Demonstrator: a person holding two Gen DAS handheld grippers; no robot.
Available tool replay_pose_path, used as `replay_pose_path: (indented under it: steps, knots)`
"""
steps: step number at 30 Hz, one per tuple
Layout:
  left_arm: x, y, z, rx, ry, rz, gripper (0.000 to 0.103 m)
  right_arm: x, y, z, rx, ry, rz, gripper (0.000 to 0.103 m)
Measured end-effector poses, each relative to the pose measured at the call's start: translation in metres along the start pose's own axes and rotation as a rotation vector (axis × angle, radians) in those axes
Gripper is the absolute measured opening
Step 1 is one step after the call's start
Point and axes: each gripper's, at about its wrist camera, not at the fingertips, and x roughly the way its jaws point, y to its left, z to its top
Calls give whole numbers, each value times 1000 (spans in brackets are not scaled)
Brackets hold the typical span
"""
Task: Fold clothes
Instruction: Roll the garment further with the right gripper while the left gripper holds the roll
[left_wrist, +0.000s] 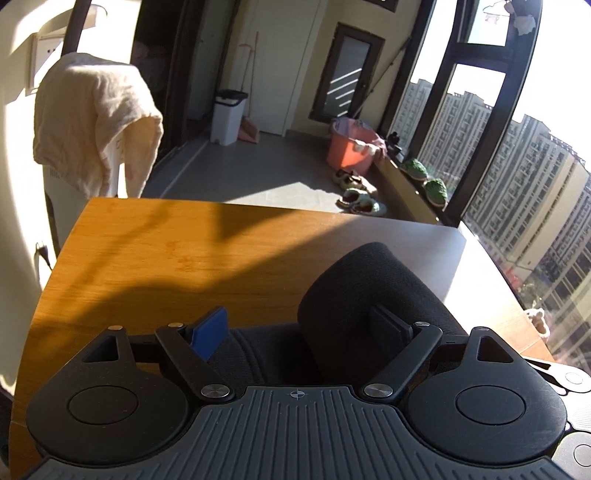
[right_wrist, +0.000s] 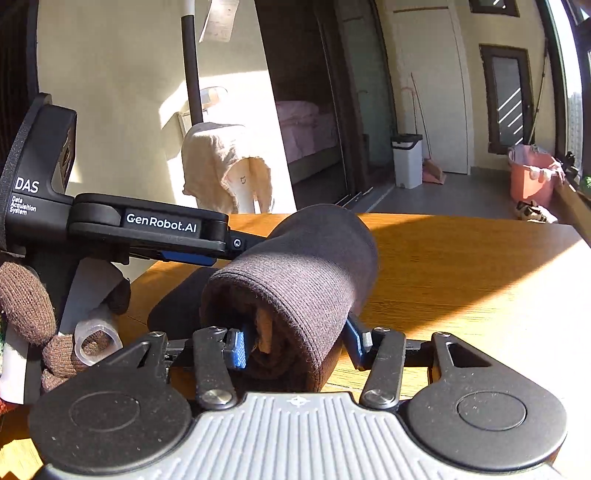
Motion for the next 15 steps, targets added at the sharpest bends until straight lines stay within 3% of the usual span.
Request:
replay_pose_path:
  steps: [4,10,13,15]
  knots:
    - [-10,-3,22,-35,-44,-30,90,-3,15,6,-336,17,-178,50]
    - [-18,-27,20,-5,-39,-90,98,24,59,-4,-692,33,-310,50]
    - [-4,-34,5,20,-3,-68,98,30,72,-11,-776,19,-338,51]
    - [1,-32,-4,39,-8,-33,99,30,69,-10,-756,22,-315,62]
